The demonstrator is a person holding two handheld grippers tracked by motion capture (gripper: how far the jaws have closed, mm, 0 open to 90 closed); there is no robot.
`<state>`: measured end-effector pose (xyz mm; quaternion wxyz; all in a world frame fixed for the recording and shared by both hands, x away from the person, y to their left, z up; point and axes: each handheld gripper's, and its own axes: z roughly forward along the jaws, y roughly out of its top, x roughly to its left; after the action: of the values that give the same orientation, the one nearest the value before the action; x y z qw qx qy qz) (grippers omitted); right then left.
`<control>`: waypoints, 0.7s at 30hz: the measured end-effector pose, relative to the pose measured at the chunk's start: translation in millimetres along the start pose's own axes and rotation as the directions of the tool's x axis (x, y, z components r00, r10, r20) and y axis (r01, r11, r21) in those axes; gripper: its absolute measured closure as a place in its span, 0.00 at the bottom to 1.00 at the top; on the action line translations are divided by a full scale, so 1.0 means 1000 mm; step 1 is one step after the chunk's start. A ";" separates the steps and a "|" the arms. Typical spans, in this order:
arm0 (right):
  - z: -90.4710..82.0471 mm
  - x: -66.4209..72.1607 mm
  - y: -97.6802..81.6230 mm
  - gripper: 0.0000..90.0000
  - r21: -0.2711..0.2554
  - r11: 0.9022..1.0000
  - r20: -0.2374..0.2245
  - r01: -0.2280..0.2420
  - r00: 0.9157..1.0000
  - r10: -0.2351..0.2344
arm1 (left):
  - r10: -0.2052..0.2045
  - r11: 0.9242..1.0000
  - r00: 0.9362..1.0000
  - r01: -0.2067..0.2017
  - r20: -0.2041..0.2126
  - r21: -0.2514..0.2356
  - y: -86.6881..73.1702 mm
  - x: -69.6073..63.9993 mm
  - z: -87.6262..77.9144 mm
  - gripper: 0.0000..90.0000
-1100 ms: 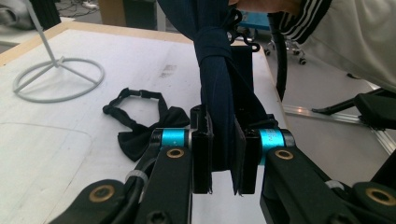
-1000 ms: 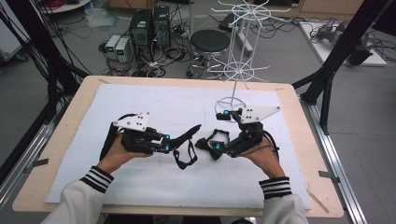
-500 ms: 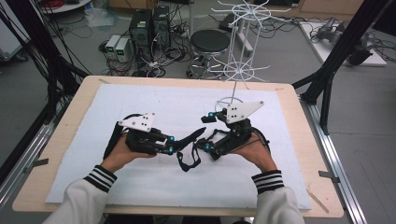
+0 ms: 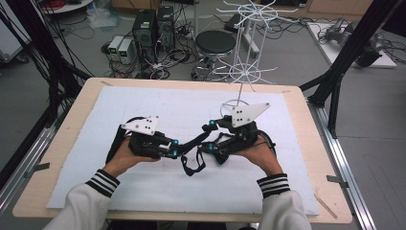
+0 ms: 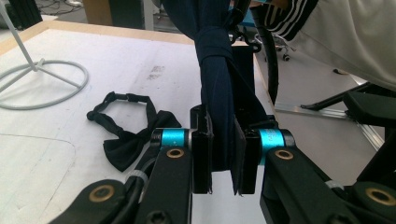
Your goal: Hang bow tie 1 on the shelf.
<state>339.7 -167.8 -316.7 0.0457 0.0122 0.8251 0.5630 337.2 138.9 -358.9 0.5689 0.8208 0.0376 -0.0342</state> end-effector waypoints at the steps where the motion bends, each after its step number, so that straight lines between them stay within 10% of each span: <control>1: 0.000 0.000 0.000 0.57 0.009 1.000 -0.004 0.003 1.000 -0.003 | 0.000 1.000 1.000 0.000 -0.001 -0.001 0.000 0.000 0.000 0.89; 9: -0.002 0.004 0.003 0.90 0.009 0.997 -0.014 0.078 0.997 -0.078 | -0.003 1.000 1.000 0.003 -0.011 -0.008 0.000 0.001 -0.002 0.89; 20: -0.002 0.003 0.004 0.94 -0.003 0.997 -0.018 0.083 0.996 -0.083 | -0.002 0.999 0.999 0.001 -0.040 -0.039 0.000 0.001 -0.006 0.82; 21: -0.002 0.004 0.004 0.94 0.002 0.996 -0.010 0.086 0.996 -0.086 | 0.001 0.998 0.999 -0.004 -0.054 -0.062 0.000 0.001 -0.006 0.48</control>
<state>335.6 -168.1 -312.2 0.0659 -0.0260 0.8257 0.5596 337.7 144.9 -357.1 0.5931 0.8033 0.0529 -0.0103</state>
